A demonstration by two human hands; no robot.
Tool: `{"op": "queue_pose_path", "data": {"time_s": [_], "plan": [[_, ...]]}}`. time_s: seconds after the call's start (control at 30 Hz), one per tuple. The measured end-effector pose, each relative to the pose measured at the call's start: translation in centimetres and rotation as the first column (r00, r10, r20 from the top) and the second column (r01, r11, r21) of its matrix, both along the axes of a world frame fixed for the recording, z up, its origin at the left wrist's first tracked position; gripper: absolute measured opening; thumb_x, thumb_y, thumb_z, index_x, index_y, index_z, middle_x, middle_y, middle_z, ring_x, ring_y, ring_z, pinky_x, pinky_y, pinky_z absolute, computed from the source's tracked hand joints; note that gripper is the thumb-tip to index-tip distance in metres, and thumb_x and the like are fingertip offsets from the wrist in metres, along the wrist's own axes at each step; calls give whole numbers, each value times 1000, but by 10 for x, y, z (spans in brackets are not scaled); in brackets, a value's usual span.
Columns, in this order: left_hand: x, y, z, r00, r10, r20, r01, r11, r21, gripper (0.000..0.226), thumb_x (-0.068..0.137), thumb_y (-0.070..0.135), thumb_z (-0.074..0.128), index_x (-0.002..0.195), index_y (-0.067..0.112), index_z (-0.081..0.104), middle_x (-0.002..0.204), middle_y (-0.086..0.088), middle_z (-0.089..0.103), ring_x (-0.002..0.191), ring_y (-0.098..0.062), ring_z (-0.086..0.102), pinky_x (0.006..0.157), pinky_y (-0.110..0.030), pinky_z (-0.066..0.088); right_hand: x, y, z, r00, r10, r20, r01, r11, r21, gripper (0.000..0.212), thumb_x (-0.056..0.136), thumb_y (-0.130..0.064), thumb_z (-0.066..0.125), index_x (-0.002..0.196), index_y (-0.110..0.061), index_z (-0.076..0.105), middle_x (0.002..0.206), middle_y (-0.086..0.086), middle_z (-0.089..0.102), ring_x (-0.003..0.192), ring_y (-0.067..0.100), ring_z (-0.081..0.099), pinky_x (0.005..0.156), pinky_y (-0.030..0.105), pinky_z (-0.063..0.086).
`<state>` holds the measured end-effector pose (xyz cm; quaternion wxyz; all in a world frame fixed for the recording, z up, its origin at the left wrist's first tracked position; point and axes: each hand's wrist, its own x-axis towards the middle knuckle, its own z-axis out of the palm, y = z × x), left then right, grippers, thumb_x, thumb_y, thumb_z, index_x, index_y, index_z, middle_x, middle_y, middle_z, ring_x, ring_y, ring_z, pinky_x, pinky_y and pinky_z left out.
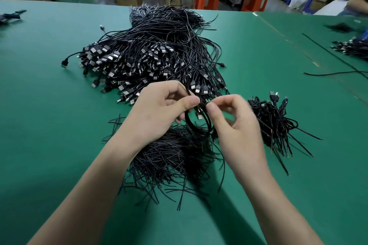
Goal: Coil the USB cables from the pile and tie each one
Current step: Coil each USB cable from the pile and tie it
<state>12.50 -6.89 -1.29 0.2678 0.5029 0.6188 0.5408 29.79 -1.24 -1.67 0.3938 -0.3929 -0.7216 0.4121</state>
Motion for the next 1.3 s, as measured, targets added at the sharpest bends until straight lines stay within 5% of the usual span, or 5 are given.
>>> {"op": "queue_pose_path", "data": {"time_s": [0.27,0.43,0.73,0.97,1.3], "plan": [[29,-2,1,892,304,-336,-161,905,393,9,98,25,71,96,16,73,87,13,70,82,-5,67,74,-19,52,-13,-14,1,943,54,-328,-286,633,-719,83,91,-74,23,112,-11,72,102,6,77,90,14,68,81,36,49],[42,-1,-12,790,295,-537,47,844,534,5,94,-3,73,99,-4,74,96,-9,74,90,-24,71,82,-36,58,-14,-1,24,722,-159,-673,-579,395,-714,56,106,-50,40,129,-3,57,75,-2,63,65,7,60,65,27,59],[31,5,-13,615,319,-721,177,836,520,11,97,17,76,96,9,82,106,-6,72,94,-25,63,80,-39,51,-6,14,19,861,-82,-501,-195,857,-476,37,111,-33,36,83,-16,54,73,-2,68,76,17,66,76,33,56],[24,4,-2,980,-40,-195,85,969,231,28,108,24,49,124,18,72,123,6,67,117,-7,61,98,-20,45,0,7,14,880,259,-398,-415,827,-380,36,110,-40,37,82,-19,45,61,-7,34,47,11,34,41,22,31],[3,-6,-8,795,-514,321,490,857,160,46,89,54,66,117,20,78,118,4,76,115,-11,69,100,-22,48,5,-5,11,544,507,-669,-834,241,-496,31,104,-40,44,82,-20,48,64,-5,27,49,5,26,39,15,25]]}}
